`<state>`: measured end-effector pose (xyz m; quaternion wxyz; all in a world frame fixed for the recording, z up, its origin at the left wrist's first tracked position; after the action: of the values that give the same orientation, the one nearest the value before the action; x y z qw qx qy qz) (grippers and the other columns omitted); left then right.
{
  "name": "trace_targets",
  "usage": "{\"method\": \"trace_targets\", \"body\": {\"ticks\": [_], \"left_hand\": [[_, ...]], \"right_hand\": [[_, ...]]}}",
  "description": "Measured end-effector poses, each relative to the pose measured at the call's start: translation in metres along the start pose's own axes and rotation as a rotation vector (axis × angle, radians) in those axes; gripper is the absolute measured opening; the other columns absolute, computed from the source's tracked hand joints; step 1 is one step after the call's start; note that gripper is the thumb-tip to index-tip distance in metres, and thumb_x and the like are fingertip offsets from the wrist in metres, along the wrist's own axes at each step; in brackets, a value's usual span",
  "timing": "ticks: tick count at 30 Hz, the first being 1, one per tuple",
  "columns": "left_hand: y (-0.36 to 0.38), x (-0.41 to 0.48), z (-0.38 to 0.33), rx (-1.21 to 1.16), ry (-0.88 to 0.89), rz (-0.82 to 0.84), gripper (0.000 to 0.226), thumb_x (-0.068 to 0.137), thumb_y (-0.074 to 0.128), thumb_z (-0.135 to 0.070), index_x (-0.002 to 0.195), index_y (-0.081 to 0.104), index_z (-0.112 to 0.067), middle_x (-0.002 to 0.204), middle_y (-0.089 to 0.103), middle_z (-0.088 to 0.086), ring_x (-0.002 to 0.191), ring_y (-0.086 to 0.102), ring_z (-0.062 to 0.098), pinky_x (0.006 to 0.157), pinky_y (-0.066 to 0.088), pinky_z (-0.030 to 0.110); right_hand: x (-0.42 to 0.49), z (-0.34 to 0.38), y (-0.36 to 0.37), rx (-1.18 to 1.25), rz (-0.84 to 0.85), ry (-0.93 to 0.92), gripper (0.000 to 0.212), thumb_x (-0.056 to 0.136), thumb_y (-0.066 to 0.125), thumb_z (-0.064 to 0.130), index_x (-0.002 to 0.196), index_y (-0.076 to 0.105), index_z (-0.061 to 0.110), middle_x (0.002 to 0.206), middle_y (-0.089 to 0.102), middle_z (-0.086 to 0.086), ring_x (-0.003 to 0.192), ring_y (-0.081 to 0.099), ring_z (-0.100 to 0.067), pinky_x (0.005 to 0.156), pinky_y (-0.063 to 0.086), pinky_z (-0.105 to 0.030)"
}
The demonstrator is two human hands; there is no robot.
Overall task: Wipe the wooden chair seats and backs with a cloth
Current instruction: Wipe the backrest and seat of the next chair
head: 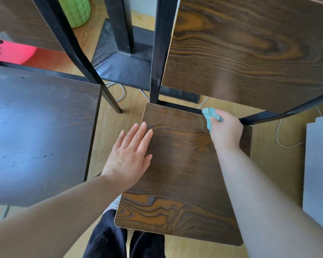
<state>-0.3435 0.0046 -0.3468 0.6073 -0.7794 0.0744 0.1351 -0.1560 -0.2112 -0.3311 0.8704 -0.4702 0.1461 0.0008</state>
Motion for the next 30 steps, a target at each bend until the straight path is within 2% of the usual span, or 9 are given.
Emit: {"method": "trace_targets", "body": {"ticks": [3, 15, 20, 23, 26, 30], "left_hand": [[0.0, 0.002, 0.001, -0.011, 0.001, -0.001, 0.064, 0.101, 0.038, -0.042, 0.157, 0.019, -0.016, 0.165, 0.012, 0.007, 0.153, 0.006, 0.025, 0.122, 0.016, 0.05], [0.003, 0.0, 0.016, -0.036, -0.035, 0.005, 0.064, 0.102, 0.036, -0.043, 0.158, 0.018, -0.017, 0.165, 0.011, 0.006, 0.153, 0.002, 0.024, 0.123, 0.013, 0.05], [-0.004, -0.002, 0.031, -0.056, -0.077, 0.008, 0.066, 0.1, 0.039, -0.041, 0.158, 0.017, -0.017, 0.165, 0.013, 0.007, 0.153, 0.006, 0.027, 0.122, 0.015, 0.052], [-0.007, -0.005, 0.042, -0.059, -0.088, -0.019, 0.066, 0.099, 0.048, -0.038, 0.156, 0.024, -0.015, 0.163, 0.02, 0.009, 0.152, 0.014, 0.03, 0.121, 0.02, 0.054], [-0.01, -0.008, 0.053, -0.063, -0.095, -0.04, 0.061, 0.1, 0.044, -0.038, 0.155, 0.028, -0.014, 0.161, 0.026, 0.011, 0.15, 0.021, 0.032, 0.119, 0.024, 0.055], [-0.009, -0.012, 0.065, -0.025, -0.124, 0.034, 0.068, 0.101, 0.039, -0.045, 0.159, 0.014, -0.019, 0.166, 0.01, 0.006, 0.153, 0.007, 0.027, 0.123, 0.01, 0.05]], "right_hand": [[-0.005, -0.008, 0.006, 0.008, 0.014, 0.04, 0.037, 0.097, 0.059, 0.02, 0.134, 0.059, 0.015, 0.127, 0.059, -0.005, 0.114, 0.059, -0.02, 0.08, 0.047, -0.021], [-0.035, 0.03, 0.055, -0.018, 0.026, -0.059, 0.037, 0.096, 0.061, 0.021, 0.133, 0.06, 0.015, 0.127, 0.056, -0.002, 0.114, 0.058, -0.017, 0.076, 0.047, -0.016], [-0.054, 0.061, 0.087, 0.007, 0.072, -0.096, 0.036, 0.096, 0.061, 0.018, 0.132, 0.06, 0.015, 0.124, 0.055, 0.0, 0.111, 0.058, -0.017, 0.088, 0.055, -0.027], [-0.062, 0.081, 0.102, -0.007, 0.108, -0.138, 0.036, 0.097, 0.06, 0.017, 0.132, 0.061, 0.014, 0.123, 0.054, 0.001, 0.11, 0.058, -0.015, 0.088, 0.05, -0.023], [-0.073, 0.099, 0.115, -0.033, 0.17, -0.205, 0.035, 0.097, 0.058, 0.015, 0.132, 0.061, 0.015, 0.125, 0.054, 0.0, 0.111, 0.056, -0.017, 0.092, 0.049, -0.026], [-0.093, 0.117, 0.133, -0.076, 0.274, -0.305, 0.032, 0.096, 0.057, 0.012, 0.127, 0.064, 0.015, 0.123, 0.055, 0.0, 0.108, 0.056, -0.022, 0.093, 0.051, -0.032]]}}
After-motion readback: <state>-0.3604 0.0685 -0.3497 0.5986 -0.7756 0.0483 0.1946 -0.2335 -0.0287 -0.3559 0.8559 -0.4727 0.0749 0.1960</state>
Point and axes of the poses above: each hand's wrist, its own x-axis towards the middle knuckle, its own y-axis out of the palm, z = x × y, the point moved 5 cm from there along x, towards the middle knuckle
